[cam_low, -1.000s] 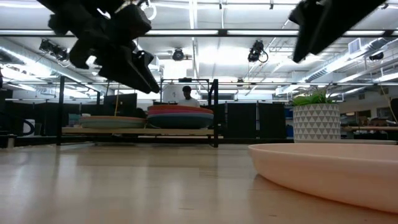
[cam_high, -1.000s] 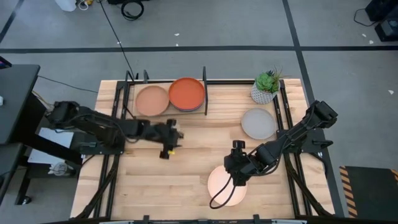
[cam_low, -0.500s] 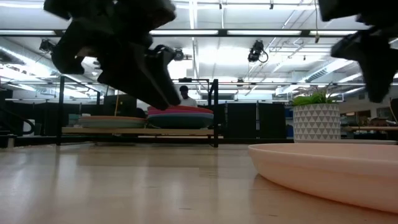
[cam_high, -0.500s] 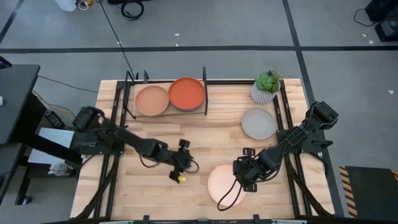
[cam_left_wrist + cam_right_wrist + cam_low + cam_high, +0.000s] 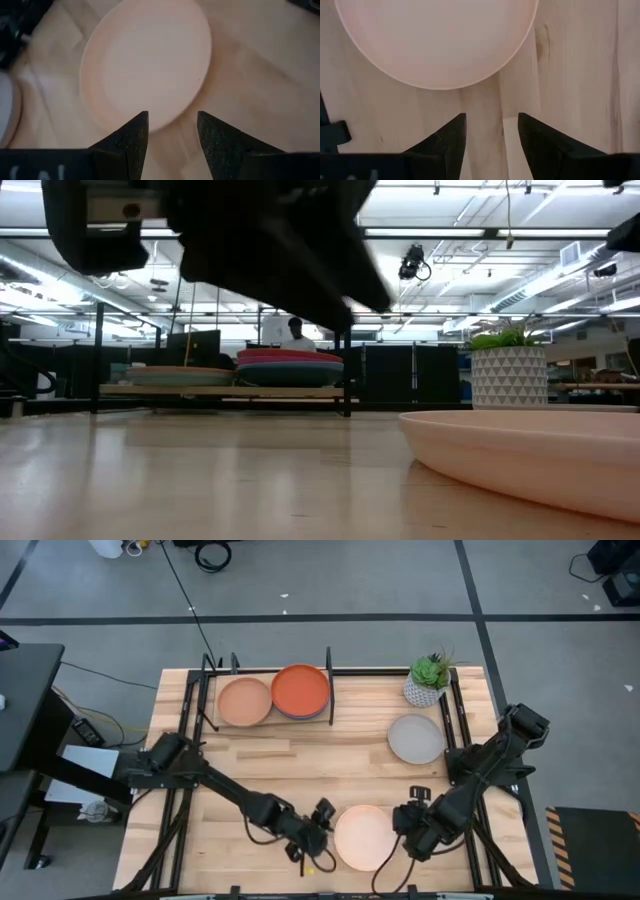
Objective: Place and stack plates onto a shelf
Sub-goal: Stack the peach plate on top of the brown plate on the shelf, then stack the gray plate on top of the peach plate on the shelf
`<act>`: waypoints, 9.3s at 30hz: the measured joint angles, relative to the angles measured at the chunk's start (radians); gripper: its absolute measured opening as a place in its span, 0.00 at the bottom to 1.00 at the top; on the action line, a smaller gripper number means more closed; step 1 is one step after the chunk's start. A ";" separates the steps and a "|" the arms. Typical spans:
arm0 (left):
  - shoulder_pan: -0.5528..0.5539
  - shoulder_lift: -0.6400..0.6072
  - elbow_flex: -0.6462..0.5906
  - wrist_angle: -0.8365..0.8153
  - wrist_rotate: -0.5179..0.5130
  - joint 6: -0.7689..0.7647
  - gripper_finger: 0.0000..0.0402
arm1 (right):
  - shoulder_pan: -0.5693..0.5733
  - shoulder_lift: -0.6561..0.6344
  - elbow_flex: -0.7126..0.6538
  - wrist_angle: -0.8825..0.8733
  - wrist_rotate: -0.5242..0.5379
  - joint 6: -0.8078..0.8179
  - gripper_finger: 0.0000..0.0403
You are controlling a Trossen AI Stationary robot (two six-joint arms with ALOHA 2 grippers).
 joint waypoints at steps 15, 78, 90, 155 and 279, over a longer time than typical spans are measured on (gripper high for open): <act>0.013 0.165 0.185 -0.112 0.064 0.216 0.44 | 0.032 -0.040 0.000 0.012 0.109 0.095 0.42; 0.518 -0.739 -0.355 -0.847 -0.076 -0.504 0.04 | 0.049 -0.039 0.000 0.166 0.277 0.014 0.42; 0.862 -0.719 -0.392 -0.761 -0.059 -0.394 0.04 | 0.049 -0.039 0.000 0.188 0.295 -0.013 0.42; 0.861 -0.736 -0.647 -0.287 -0.283 -0.393 0.37 | -0.213 -0.039 0.000 0.079 0.243 -0.324 0.32; 0.159 -0.280 -0.509 0.642 -0.186 0.340 0.43 | -0.455 -0.040 0.000 0.466 -0.348 -0.914 0.04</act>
